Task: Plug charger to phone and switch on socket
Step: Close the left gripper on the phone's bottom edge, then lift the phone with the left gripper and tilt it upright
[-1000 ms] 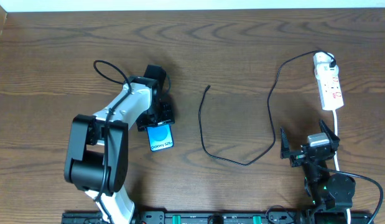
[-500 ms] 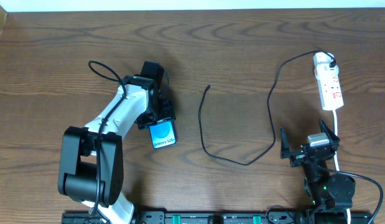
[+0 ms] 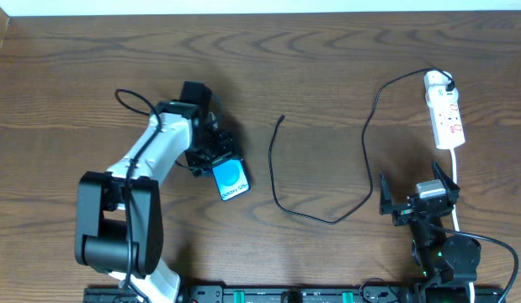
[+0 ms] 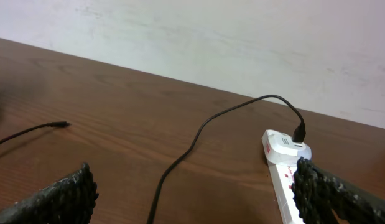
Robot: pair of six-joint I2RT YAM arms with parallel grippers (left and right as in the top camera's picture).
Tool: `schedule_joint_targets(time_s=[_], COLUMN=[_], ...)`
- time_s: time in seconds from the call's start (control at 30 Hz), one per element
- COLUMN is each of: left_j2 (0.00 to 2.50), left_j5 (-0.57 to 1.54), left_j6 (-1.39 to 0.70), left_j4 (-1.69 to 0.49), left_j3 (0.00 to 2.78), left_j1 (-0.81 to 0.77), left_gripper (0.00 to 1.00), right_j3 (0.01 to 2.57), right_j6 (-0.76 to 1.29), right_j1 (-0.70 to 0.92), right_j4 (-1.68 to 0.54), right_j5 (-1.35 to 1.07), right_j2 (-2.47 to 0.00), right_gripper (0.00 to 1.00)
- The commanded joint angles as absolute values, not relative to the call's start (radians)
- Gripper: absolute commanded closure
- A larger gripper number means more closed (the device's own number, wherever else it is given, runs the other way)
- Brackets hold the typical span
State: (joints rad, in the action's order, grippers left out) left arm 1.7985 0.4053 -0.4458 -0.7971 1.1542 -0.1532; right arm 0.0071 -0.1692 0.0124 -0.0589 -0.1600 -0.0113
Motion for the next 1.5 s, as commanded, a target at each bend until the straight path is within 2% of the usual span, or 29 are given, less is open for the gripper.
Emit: schedule_joint_targets(time_s=[0.0, 0.63, 1.47], left_j2=[1.782, 1.782, 1.782], left_j5=[0.568, 0.904, 1.039], left_j6=[-0.493, -0.658, -0.802], left_j4=[-0.793, -0.712, -0.686], left_j3=[1.163, 1.163, 1.163], left_j1=[-0.111, -0.065, -0.065], left_gripper=[0.33, 0.33, 0.33], right_j3=[0.006, 0.006, 0.006], right_j6=[-0.169, -0.169, -0.169], right_j1=[0.018, 0.018, 0.018], right_j4=[-0.063, -0.063, -0.063], right_j5=[-0.163, -0.163, -0.163], right_j2=[-0.009, -0.009, -0.009], right_gripper=[0.01, 0.01, 0.01])
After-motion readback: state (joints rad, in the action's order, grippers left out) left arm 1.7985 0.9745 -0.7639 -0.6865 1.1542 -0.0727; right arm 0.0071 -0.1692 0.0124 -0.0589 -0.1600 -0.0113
